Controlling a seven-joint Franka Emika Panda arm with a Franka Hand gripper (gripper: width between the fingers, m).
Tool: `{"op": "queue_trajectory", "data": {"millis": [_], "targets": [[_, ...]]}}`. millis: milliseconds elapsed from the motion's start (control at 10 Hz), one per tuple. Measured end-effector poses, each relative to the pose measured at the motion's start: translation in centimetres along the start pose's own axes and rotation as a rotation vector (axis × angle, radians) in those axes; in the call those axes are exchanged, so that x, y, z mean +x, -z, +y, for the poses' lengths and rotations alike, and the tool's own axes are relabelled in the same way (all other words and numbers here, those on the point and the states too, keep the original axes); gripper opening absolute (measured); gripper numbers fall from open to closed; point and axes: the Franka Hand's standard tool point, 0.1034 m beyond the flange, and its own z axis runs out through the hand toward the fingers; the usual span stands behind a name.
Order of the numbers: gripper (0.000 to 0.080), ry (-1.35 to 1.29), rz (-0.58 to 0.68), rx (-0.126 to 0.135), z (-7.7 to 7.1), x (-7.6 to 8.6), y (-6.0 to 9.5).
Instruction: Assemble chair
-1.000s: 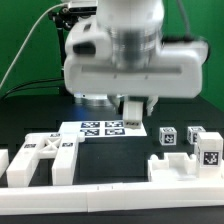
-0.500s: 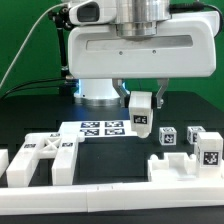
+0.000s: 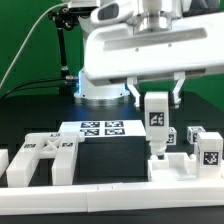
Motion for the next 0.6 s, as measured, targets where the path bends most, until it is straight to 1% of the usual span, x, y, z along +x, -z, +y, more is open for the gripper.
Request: {"op": "queue_trajectory", "data": {"millis": [100,200,400,600], "targets": [[0.0288,0.004,0.074,0.009,-0.4,0.3,0.0],[0.0288,0.009,0.091,0.006,-0.4,0.1,-0.3],[0.0288,0.011,0.085,0.005,-0.4,-0.1,-0.4],[0.0288,0.009,0.068,-0.006,-1.0,-1.4,-1.0]]}}
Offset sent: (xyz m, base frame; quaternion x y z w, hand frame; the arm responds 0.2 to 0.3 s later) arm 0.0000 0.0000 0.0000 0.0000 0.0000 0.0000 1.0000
